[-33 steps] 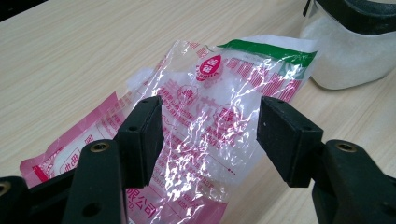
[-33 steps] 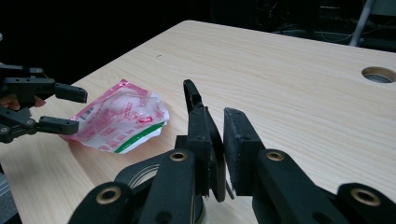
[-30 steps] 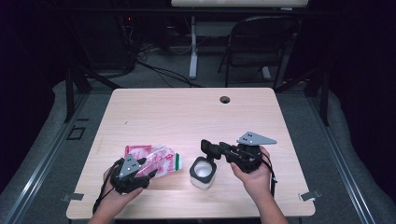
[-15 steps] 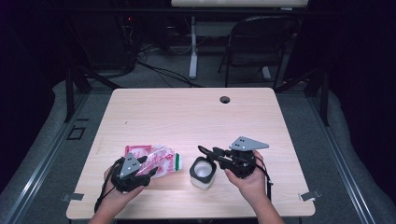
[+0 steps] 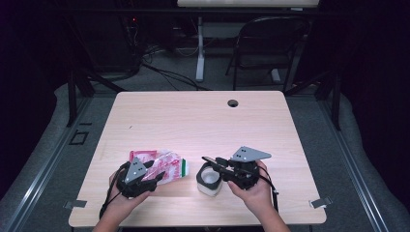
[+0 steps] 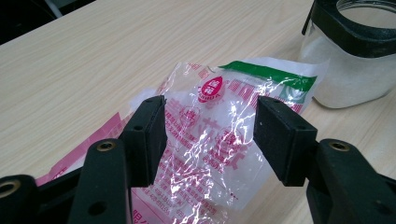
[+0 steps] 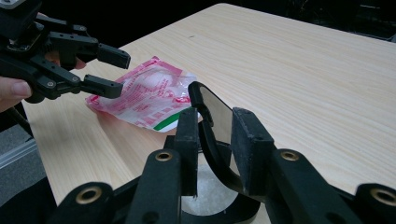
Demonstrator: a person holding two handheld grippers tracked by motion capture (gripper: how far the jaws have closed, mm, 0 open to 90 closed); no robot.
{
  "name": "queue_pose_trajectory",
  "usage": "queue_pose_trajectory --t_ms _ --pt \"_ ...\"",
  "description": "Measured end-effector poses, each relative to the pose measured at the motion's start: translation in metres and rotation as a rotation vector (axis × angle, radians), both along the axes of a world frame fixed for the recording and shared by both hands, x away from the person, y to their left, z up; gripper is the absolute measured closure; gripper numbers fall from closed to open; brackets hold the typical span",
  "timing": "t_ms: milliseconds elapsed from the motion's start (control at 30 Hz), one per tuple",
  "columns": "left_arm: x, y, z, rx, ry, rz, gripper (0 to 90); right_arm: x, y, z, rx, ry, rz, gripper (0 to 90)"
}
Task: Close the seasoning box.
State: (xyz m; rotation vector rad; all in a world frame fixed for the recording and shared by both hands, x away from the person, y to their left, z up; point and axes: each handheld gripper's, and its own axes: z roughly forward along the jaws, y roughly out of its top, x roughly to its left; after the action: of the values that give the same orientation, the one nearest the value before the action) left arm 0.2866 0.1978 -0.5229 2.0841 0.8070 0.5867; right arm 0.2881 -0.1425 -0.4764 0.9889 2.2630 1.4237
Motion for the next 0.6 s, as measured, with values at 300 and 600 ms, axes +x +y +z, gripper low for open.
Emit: queue_pose_trajectory --t_ms 300,600 --pt "-0.0016 -0.0053 0.0006 0.0 0.0 -0.02 44.2 -0.0014 0.0023 -0.0012 -0.003 0.004 0.013 71.7" --pt "-0.0006 -0.0047 0.0008 0.001 0.004 -0.018 44.5 -0.0035 0.0063 -0.0031 -0.019 0.006 0.029 70.2"
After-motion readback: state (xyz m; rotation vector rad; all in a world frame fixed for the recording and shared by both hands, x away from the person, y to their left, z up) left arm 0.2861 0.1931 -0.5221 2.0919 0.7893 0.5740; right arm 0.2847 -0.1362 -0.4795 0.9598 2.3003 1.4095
